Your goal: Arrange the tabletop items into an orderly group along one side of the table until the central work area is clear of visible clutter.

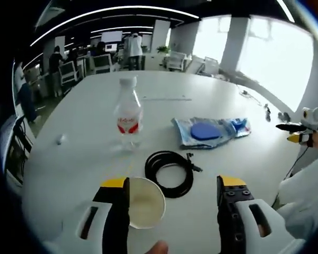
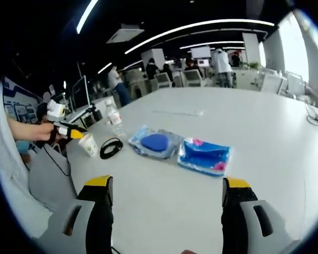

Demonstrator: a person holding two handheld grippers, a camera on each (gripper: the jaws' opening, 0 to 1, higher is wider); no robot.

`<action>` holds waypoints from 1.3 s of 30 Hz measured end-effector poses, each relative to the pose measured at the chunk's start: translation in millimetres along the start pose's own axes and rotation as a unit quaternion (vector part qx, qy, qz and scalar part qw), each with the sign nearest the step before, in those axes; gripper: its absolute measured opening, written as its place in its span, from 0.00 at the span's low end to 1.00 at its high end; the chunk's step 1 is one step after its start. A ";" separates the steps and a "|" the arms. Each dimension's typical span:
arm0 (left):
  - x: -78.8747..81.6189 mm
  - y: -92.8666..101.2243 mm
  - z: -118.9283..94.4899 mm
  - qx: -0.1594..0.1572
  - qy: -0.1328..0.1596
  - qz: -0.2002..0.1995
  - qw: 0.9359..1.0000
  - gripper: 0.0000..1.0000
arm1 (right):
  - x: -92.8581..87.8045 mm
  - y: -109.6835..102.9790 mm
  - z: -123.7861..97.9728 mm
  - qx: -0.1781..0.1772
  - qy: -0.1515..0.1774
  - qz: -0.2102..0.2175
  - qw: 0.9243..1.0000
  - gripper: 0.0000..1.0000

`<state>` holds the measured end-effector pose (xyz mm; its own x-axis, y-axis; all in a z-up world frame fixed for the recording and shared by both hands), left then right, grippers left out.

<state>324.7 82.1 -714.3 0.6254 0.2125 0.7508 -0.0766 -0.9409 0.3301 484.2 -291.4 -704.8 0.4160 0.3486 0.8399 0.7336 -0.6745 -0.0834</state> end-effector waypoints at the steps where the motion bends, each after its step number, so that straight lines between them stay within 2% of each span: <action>1: -0.2 -0.5 -0.9 0.000 0.002 0.000 1.000 0.63 | -1.2 -0.1 -0.7 0.000 -0.002 0.001 1.000 0.83; 11: 2.5 -2.0 -7.3 -0.007 0.006 0.003 1.000 0.70 | -4.7 -8.4 -5.0 0.009 -0.006 0.005 1.000 0.83; 15: 1.2 -0.4 -8.6 -0.013 -0.006 0.020 1.000 0.73 | -3.6 -10.3 -4.7 0.012 -0.006 0.003 1.000 0.82; 18: 0.4 0.9 -8.2 -0.023 0.002 0.022 1.000 0.76 | -3.1 -12.6 -5.6 0.012 -0.005 0.004 1.000 0.82; 34: -1.7 -10.0 -12.9 -0.007 -0.002 0.016 1.000 0.77 | -3.2 -11.8 -6.0 0.008 -0.009 0.000 1.000 0.80; 36: -0.2 -11.0 -11.7 0.001 -0.019 0.045 0.999 0.76 | -3.5 -12.9 -5.5 0.008 -0.009 0.000 1.000 0.80; 39: 6.1 -0.9 -2.0 -0.016 -0.018 0.064 0.998 0.77 | -5.3 -15.7 -3.8 0.010 -0.013 -0.002 1.000 0.79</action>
<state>327.0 84.7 -708.9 0.6358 0.0809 0.7676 -0.1823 -0.9506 0.2512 468.4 -285.2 -705.9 0.4275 0.3681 0.8257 0.7454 -0.6604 -0.0915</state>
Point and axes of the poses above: the point that each gripper's makers call its tool centre point, and the gripper's own axes: z roughly forward along the fingers, y roughly to its right, x roughly out of its top, the point moved 2 cm from there along -z, roughly backward along the fingers, and after that the axes turned 14 degrees about -x, right-handed, at the moved point
